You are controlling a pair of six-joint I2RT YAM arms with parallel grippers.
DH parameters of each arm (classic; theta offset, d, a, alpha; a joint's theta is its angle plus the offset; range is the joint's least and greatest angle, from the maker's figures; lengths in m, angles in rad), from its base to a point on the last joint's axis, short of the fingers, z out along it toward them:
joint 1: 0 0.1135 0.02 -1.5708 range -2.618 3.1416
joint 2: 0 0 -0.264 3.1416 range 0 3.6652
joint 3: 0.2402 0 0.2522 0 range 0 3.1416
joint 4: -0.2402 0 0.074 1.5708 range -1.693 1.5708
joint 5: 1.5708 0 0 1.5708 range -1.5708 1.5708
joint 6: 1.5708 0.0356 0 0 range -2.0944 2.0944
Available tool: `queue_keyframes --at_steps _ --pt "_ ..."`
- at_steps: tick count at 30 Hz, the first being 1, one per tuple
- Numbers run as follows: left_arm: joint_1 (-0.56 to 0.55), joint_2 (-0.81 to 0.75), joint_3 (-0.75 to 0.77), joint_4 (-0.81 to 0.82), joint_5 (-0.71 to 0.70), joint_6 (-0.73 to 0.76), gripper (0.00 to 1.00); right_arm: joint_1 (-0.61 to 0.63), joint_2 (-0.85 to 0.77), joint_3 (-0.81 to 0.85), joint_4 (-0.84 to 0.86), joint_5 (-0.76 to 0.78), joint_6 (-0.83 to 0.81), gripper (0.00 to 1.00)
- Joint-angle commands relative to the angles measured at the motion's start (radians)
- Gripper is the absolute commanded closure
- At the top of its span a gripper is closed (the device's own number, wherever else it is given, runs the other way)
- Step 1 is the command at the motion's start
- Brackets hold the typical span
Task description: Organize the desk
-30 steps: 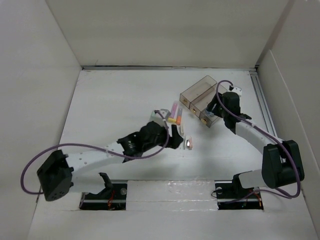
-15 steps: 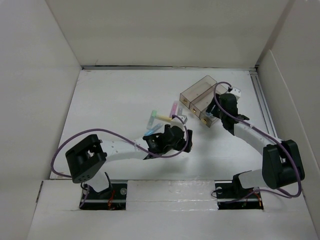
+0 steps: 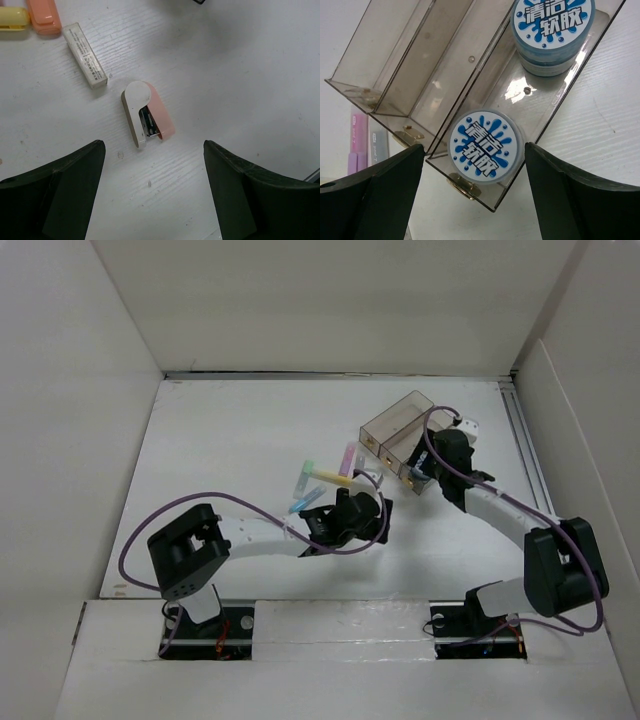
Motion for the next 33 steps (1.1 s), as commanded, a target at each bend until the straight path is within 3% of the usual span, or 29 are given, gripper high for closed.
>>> queue_keyframes --at_steps 1,7,10,11,13,14,15,18,21,22,24,25,26,28,33 --pt "-0.006 0.014 0.055 -0.009 -0.025 0.009 0.25 0.012 -0.045 0.007 0.050 0.023 0.013 0.13" --pt "-0.006 0.000 0.058 -0.031 -0.079 0.018 0.28 0.044 -0.152 0.004 0.042 0.029 0.010 0.07" --pt "-0.006 -0.029 0.052 -0.040 -0.146 0.013 0.33 0.095 -0.269 -0.011 0.054 0.033 0.010 0.15" --pt "-0.006 -0.033 0.052 -0.042 -0.155 0.013 0.36 0.127 -0.310 -0.036 0.065 0.030 0.008 0.43" --pt "0.005 -0.056 0.052 -0.058 -0.177 0.010 0.40 0.159 -0.382 -0.067 0.116 -0.009 -0.001 0.73" --pt "0.005 -0.065 0.047 -0.060 -0.183 0.012 0.42 0.193 -0.453 -0.083 0.134 -0.028 -0.002 0.95" --pt "0.017 -0.073 0.038 -0.060 -0.186 0.013 0.47 0.210 -0.479 -0.114 0.162 -0.051 -0.002 1.00" --pt "0.073 -0.098 0.015 -0.057 -0.145 0.002 0.57 0.279 -0.568 -0.174 0.218 -0.063 0.011 1.00" --pt "0.097 -0.101 0.023 -0.040 -0.079 0.019 0.58 0.320 -0.605 -0.212 0.267 -0.022 0.018 0.98" --pt "0.097 -0.081 0.033 -0.046 -0.053 0.022 0.58 0.329 -0.605 -0.234 0.277 -0.007 0.030 0.92" --pt "0.085 -0.029 0.107 -0.077 -0.018 0.038 0.52 0.342 -0.590 -0.261 0.303 0.021 0.041 0.57" --pt "0.085 -0.008 0.107 -0.090 -0.022 0.038 0.52 0.342 -0.590 -0.268 0.303 0.021 0.047 0.56" --pt "0.074 0.008 0.125 -0.103 -0.031 0.042 0.48 0.342 -0.582 -0.272 0.307 0.026 0.048 0.40" --pt "0.042 0.070 0.179 -0.127 -0.022 0.048 0.44 0.330 -0.564 -0.263 0.298 -0.009 0.062 0.30" --pt "0.042 0.118 0.193 -0.118 0.013 0.030 0.42 0.320 -0.608 -0.284 0.300 -0.008 0.087 0.29"
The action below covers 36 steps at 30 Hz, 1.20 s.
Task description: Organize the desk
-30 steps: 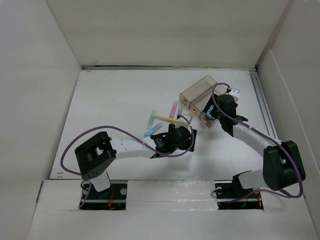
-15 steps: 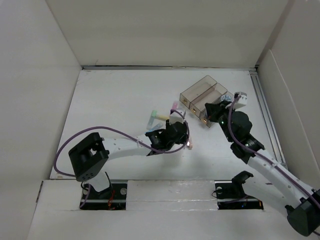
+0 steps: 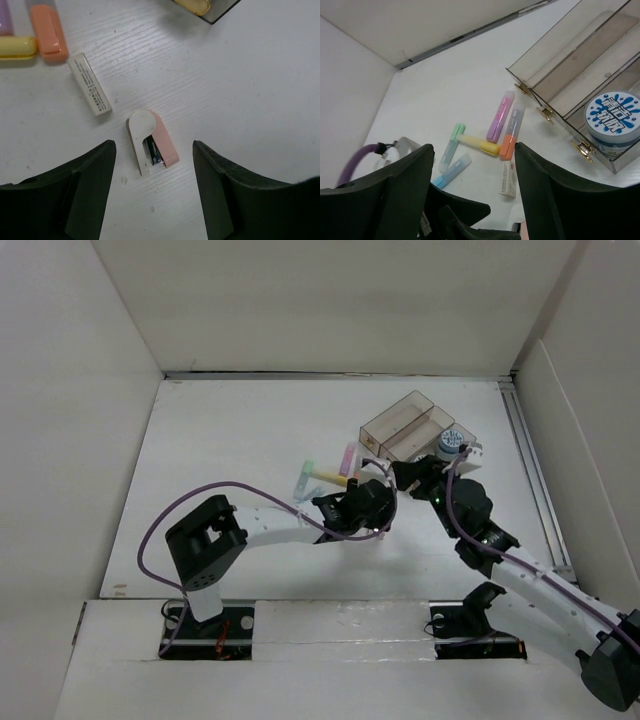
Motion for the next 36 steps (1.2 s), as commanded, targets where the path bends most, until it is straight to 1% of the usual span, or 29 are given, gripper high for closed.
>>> queue_keyframes --at_steps 1,8,11,13,15,16,17,19,20,21,22,23,26,31,36 --pt "0.001 0.026 0.031 -0.020 0.041 -0.003 0.41 -0.010 -0.061 -0.012 0.076 0.003 0.041 0.29" --pt "0.001 0.109 0.086 -0.031 0.047 -0.002 0.41 -0.020 -0.320 -0.095 0.071 0.062 0.074 0.29" --pt "-0.008 0.148 0.107 -0.037 0.045 0.001 0.42 -0.020 -0.368 -0.114 0.066 0.098 0.078 0.29" --pt "-0.008 0.172 0.118 -0.035 0.036 -0.003 0.45 -0.020 -0.385 -0.114 0.066 0.086 0.077 0.29" --pt "-0.018 0.185 0.133 -0.047 0.030 -0.006 0.55 -0.020 -0.371 -0.112 0.068 0.074 0.077 0.28" --pt "-0.018 0.194 0.136 -0.055 0.016 -0.006 0.62 -0.020 -0.362 -0.109 0.069 0.076 0.078 0.29" --pt "-0.027 0.197 0.139 -0.060 0.007 -0.009 0.75 -0.020 -0.350 -0.099 0.066 0.072 0.080 0.29" --pt "-0.027 0.189 0.138 -0.063 -0.010 -0.014 0.82 -0.020 -0.330 -0.080 0.042 0.060 0.072 0.29" --pt "-0.027 0.185 0.135 -0.063 -0.008 -0.014 0.88 -0.020 -0.328 -0.072 0.036 0.059 0.067 0.29" --pt "-0.027 0.180 0.135 -0.063 -0.013 -0.014 0.90 -0.020 -0.328 -0.075 0.036 0.066 0.073 0.29" --pt "-0.039 0.163 0.135 -0.098 -0.036 -0.014 0.92 -0.020 -0.332 -0.080 0.037 0.068 0.074 0.28" --pt "-0.039 0.154 0.138 -0.106 -0.050 -0.014 0.97 -0.020 -0.334 -0.082 0.037 0.068 0.074 0.28" --pt "-0.039 0.093 0.143 -0.120 -0.064 -0.006 0.98 -0.020 -0.358 -0.082 0.034 0.074 0.067 0.29" --pt "-0.039 -0.053 0.130 -0.038 -0.076 0.034 1.00 -0.020 -0.382 -0.089 0.026 0.094 0.067 0.29" --pt "0.065 -0.111 0.150 0.032 -0.012 0.081 1.00 -0.020 -0.386 -0.092 0.026 0.100 0.067 0.29"
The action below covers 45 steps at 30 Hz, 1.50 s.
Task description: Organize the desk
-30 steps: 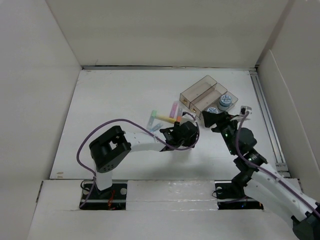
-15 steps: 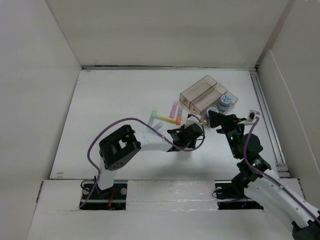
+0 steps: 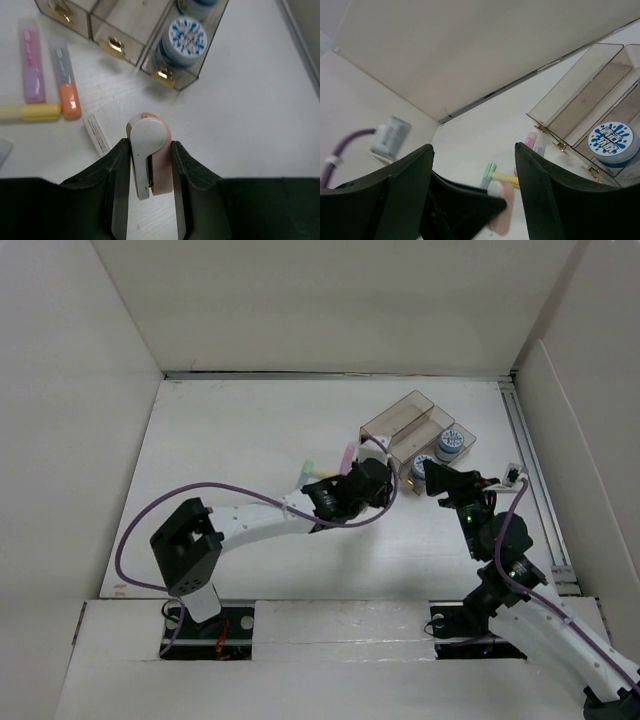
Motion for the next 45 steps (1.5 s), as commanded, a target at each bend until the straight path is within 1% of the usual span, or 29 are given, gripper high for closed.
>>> queue_keyframes --at_steps 1,2,3,4,5,6,7,10,11,12,14,18,26,29,31,39,42,43,45 --pt "0.070 -0.056 0.053 0.081 0.014 0.057 1.00 -0.007 -0.007 0.018 0.016 0.013 -0.003 0.29" --pt "0.104 -0.051 0.082 0.095 0.019 0.086 1.00 -0.007 -0.007 0.015 0.016 0.023 -0.002 0.29" --pt "0.121 -0.044 0.105 0.098 0.026 0.087 1.00 -0.007 -0.006 0.015 0.016 0.023 0.000 0.29" --pt "0.136 -0.015 0.128 0.101 0.048 0.119 1.00 -0.007 -0.001 0.017 0.018 0.018 0.000 0.29" --pt "0.161 0.018 0.195 0.140 0.065 0.166 1.00 -0.007 -0.002 0.021 0.012 0.014 -0.005 0.29" --pt "0.170 0.035 0.196 0.141 0.074 0.167 1.00 -0.007 -0.002 0.021 0.012 0.013 -0.006 0.29" --pt "0.170 0.056 0.214 0.163 0.089 0.230 1.00 -0.007 -0.004 0.021 0.012 0.018 -0.006 0.29" --pt "0.196 0.153 0.306 0.205 0.149 0.314 1.00 -0.007 -0.010 0.015 0.013 0.030 -0.003 0.29" --pt "0.207 0.180 0.373 0.201 0.172 0.359 1.00 -0.007 -0.013 0.017 0.010 0.026 -0.003 0.29" --pt "0.207 0.238 0.412 0.188 0.218 0.375 1.00 -0.007 -0.016 0.017 0.008 0.029 -0.006 0.29" --pt "0.216 0.295 0.509 0.173 0.246 0.422 1.00 -0.007 -0.024 0.012 0.007 0.038 0.000 0.29" --pt "0.216 0.427 0.626 0.162 0.293 0.453 1.00 -0.007 -0.056 0.011 -0.004 0.043 0.000 0.29" --pt "0.216 0.619 0.872 0.096 0.301 0.481 0.98 -0.007 -0.084 -0.005 -0.001 0.050 0.006 0.29" --pt "0.216 0.659 0.906 0.078 0.296 0.487 0.94 -0.007 -0.081 0.001 -0.004 0.038 0.001 0.29" --pt "0.216 0.668 0.903 0.087 0.292 0.490 0.90 -0.007 -0.078 -0.002 -0.002 0.044 0.003 0.28" --pt "0.216 0.705 0.906 0.089 0.235 0.513 0.88 -0.016 -0.042 0.001 0.013 0.035 0.001 0.28" --pt "0.216 0.711 0.909 0.087 0.233 0.519 0.76 -0.016 -0.044 0.006 0.008 0.039 -0.005 0.28" --pt "0.216 0.711 0.909 0.084 0.233 0.522 0.67 -0.016 -0.044 0.000 0.010 0.043 -0.003 0.28" --pt "0.216 0.711 0.910 0.084 0.220 0.522 0.60 -0.016 -0.041 0.000 0.015 0.040 -0.003 0.28"
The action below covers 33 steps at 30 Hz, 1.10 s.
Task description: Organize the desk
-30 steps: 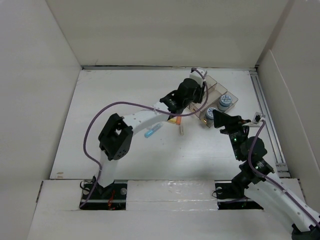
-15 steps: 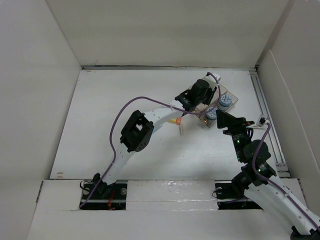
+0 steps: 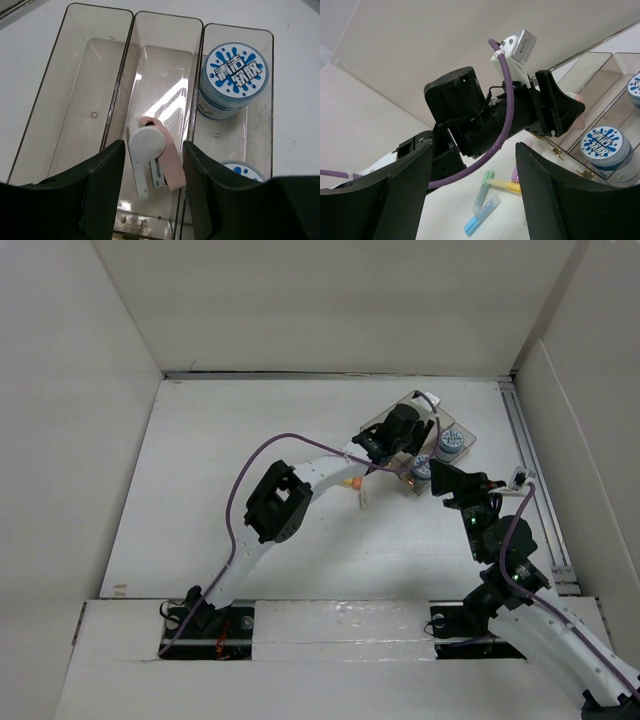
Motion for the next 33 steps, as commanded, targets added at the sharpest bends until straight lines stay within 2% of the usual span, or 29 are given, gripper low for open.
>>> queue_keyframes --at_steps 1,3,5,10,12,15,16,18,19,20,21,23,24,25,26,28,33 --pt "0.002 -0.022 0.054 0.028 -0.031 0.017 0.54 -0.004 0.000 0.007 0.032 0.001 -0.006 0.28" --pt "0.002 -0.037 0.052 0.007 -0.047 0.016 0.48 -0.004 0.002 0.005 0.032 0.009 -0.003 0.28" --pt "0.002 -0.049 0.043 0.005 -0.050 0.011 0.46 -0.004 0.002 0.002 0.035 0.009 -0.002 0.28" --pt "0.002 -0.210 -0.070 0.065 -0.088 -0.029 0.45 -0.004 0.018 0.002 0.041 0.003 0.000 0.28" --pt "0.002 -0.294 -0.139 0.069 -0.117 -0.073 0.48 -0.004 0.034 0.007 0.048 -0.017 -0.008 0.33" --pt "0.002 -0.433 -0.332 0.110 -0.165 -0.173 0.54 -0.004 0.041 0.007 0.051 -0.019 -0.008 0.70" --pt "0.002 -0.475 -0.392 0.127 -0.174 -0.203 0.60 -0.004 0.046 0.004 0.055 -0.020 -0.006 0.87" --pt "0.002 -0.582 -0.581 0.158 -0.197 -0.295 0.72 -0.004 0.058 0.010 0.057 -0.046 -0.011 0.95" --pt "0.002 -0.616 -0.635 0.167 -0.203 -0.323 0.85 -0.004 0.063 0.013 0.057 -0.051 -0.012 0.97" --pt "0.002 -0.644 -0.750 0.175 -0.209 -0.344 0.90 -0.004 0.072 0.011 0.063 -0.055 -0.009 0.96" --pt "-0.014 -0.696 -0.802 0.183 -0.232 -0.371 0.93 -0.004 0.086 0.011 0.066 -0.061 -0.003 0.95" --pt "-0.041 -0.733 -0.901 0.161 -0.293 -0.389 0.94 -0.004 0.104 0.013 0.083 -0.075 0.003 0.83" --pt "-0.066 -0.758 -0.923 0.131 -0.324 -0.397 0.91 -0.004 0.112 0.016 0.083 -0.092 -0.002 0.76" --pt "-0.066 -0.764 -0.939 0.111 -0.324 -0.412 0.81 -0.004 0.123 0.016 0.084 -0.095 -0.002 0.62" --pt "-0.080 -0.764 -0.956 0.089 -0.321 -0.423 0.74 -0.004 0.129 0.016 0.089 -0.095 0.000 0.56" --pt "-0.090 -0.755 -0.966 0.033 -0.312 -0.460 0.69 -0.004 0.141 0.016 0.095 -0.100 0.003 0.47" --pt "-0.103 -0.727 -1.035 0.083 -0.295 -0.512 0.69 -0.004 0.127 0.022 0.080 -0.083 -0.009 0.44"
